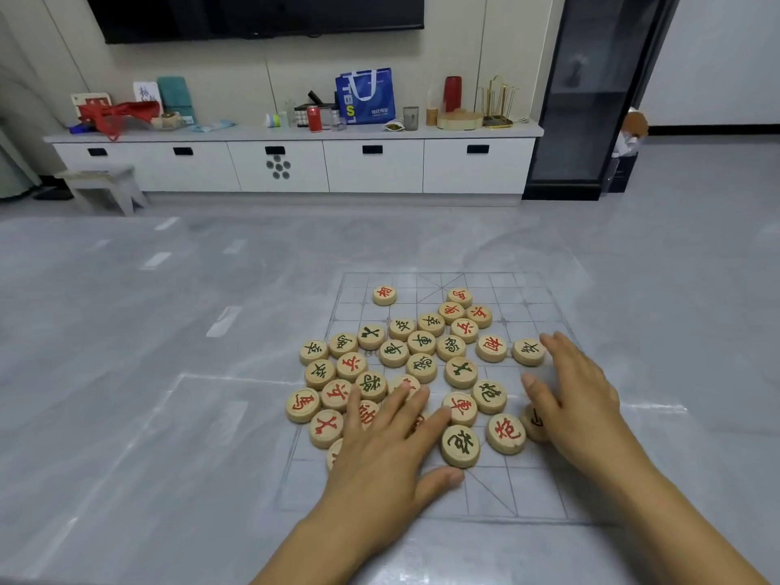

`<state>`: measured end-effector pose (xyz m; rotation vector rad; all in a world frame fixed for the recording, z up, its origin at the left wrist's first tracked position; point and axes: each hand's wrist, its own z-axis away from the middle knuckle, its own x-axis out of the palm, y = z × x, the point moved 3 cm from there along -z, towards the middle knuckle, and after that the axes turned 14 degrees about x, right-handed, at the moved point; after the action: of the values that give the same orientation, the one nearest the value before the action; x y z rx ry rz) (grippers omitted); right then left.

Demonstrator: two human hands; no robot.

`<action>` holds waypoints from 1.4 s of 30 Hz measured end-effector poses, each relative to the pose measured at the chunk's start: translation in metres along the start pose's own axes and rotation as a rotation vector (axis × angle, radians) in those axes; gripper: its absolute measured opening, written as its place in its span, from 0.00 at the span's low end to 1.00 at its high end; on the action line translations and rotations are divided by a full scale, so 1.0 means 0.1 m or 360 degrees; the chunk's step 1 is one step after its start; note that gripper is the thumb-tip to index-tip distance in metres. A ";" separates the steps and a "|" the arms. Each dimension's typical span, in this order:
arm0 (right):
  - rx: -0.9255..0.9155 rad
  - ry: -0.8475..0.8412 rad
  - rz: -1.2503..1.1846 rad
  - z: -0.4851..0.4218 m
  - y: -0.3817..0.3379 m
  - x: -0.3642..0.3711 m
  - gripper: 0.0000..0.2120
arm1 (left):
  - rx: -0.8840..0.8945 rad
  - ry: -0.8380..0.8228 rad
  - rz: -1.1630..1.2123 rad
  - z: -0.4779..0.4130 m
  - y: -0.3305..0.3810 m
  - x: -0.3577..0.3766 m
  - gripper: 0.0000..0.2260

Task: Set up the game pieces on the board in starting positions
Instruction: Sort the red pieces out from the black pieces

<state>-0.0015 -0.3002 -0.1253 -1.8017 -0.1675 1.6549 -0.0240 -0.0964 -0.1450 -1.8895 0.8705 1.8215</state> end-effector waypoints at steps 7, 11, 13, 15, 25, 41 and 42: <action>-0.0038 -0.0227 -0.0098 0.05 0.03 0.04 0.26 | -0.0037 0.0015 0.0108 0.00 -0.09 -0.05 0.28; -0.0098 -0.0499 -0.0337 0.15 0.00 0.11 0.26 | -0.0081 0.0110 0.0268 0.08 -0.30 -0.11 0.35; -0.0110 -0.0506 -0.0383 0.16 0.00 0.11 0.26 | -0.0061 0.0206 0.0535 0.10 -0.35 -0.19 0.30; -0.0110 -0.0434 -0.0425 0.13 0.01 0.06 0.25 | -0.0052 0.0331 0.0772 0.10 -0.39 -0.25 0.25; -0.0497 -0.0324 -0.0059 0.25 -0.06 0.03 0.20 | -0.0018 0.0016 0.0220 -0.02 -0.30 -0.08 0.38; -0.0687 -0.0215 0.0157 0.34 0.12 0.01 0.12 | -0.0643 0.0729 0.0490 0.50 -0.92 -0.43 0.14; -0.0703 -0.0149 0.0173 0.34 0.10 0.02 0.11 | -0.0619 0.0730 0.0484 0.50 -0.89 -0.42 0.14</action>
<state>-0.0363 -0.2935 -0.1315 -2.0829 -0.5199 1.8900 -0.0020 0.0092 -0.1213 -2.6144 1.0565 1.8594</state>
